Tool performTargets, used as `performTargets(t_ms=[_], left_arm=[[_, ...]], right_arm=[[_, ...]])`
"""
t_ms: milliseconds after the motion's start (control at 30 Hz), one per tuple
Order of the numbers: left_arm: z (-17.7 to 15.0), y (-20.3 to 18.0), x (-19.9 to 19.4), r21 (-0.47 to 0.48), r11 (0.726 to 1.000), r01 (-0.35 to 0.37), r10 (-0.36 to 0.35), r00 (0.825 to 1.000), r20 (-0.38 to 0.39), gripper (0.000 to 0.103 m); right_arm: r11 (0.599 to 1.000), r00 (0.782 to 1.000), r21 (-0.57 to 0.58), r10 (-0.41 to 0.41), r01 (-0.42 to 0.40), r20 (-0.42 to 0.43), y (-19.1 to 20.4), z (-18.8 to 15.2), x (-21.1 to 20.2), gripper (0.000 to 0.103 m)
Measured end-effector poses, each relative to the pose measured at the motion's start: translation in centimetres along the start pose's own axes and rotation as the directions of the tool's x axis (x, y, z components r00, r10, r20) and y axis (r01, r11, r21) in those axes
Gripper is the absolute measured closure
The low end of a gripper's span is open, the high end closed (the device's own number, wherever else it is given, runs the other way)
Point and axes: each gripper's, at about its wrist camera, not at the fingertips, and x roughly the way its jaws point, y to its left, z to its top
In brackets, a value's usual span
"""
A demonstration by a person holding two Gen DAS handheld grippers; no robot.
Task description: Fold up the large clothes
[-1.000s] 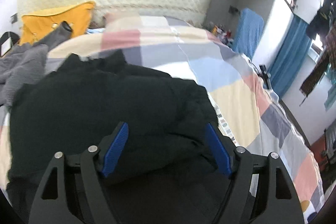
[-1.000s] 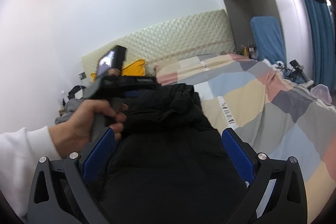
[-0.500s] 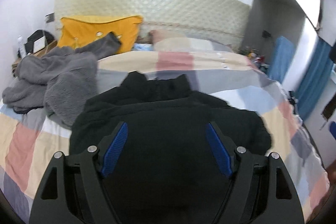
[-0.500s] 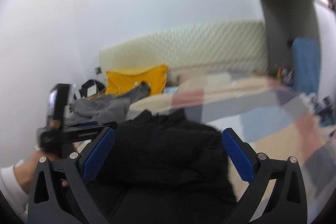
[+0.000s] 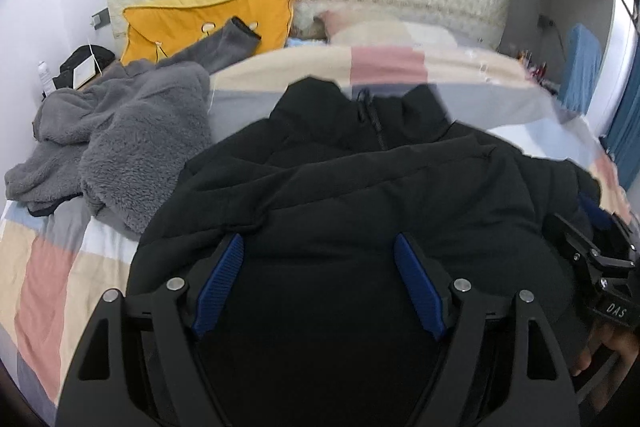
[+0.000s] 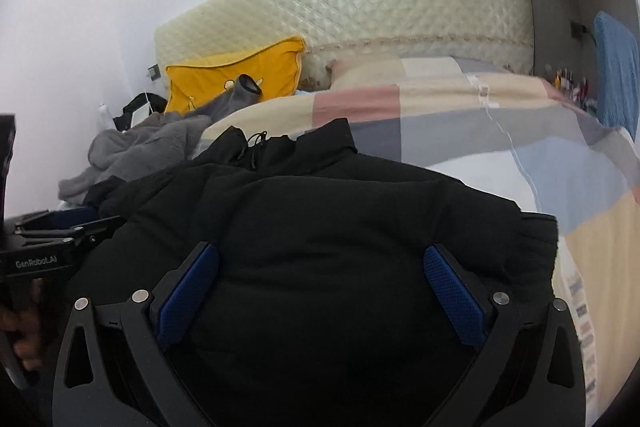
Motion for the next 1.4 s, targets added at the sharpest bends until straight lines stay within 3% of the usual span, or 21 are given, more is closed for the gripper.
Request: performTargets(t_ms=[433,667,800,933,1067,1400], left_arm=[[-0.8,1.0,4.4,-0.045,0.999,0.005,-0.008,0.999,-0.048,0.024],[-0.7,1.5,2.9,-0.070,0.997,0.021,-0.024,0.999,-0.043,0.024],[-1.2,3.0,-0.4,-0.104,0.992,0.068,-0.066,0.998,0.023,0.024],[-1.7,5.0,-1.9,-0.099,0.993,0.064,-0.057,0.996,0.071,0.024],[-2.6,5.2,-0.2,-0.060,0.997,0.048,-0.049,0.999,-0.011,0.024],[-3.6,4.1,2.4,-0.034,0.999,0.000,-0.003,0.998,-0.063,0.021]], right_arm=[[0.997,0.997,-0.049,-0.061,0.059,-0.045,0.4,-0.8,3.9,0.000],[0.998,0.988,-0.036,-0.060,0.056,-0.145,0.5,-0.5,4.0,0.000],[0.998,0.998,-0.052,0.029,-0.032,-0.061,0.2,-0.9,0.1,0.000],[0.996,1.000,-0.084,0.025,-0.026,-0.008,-1.3,-1.5,-2.8,0.000],[0.998,0.999,-0.045,0.029,-0.031,-0.041,-3.0,-1.9,-2.4,0.000],[0.995,0.993,-0.095,0.013,-0.024,-0.114,-2.6,-3.6,0.4,0.000]])
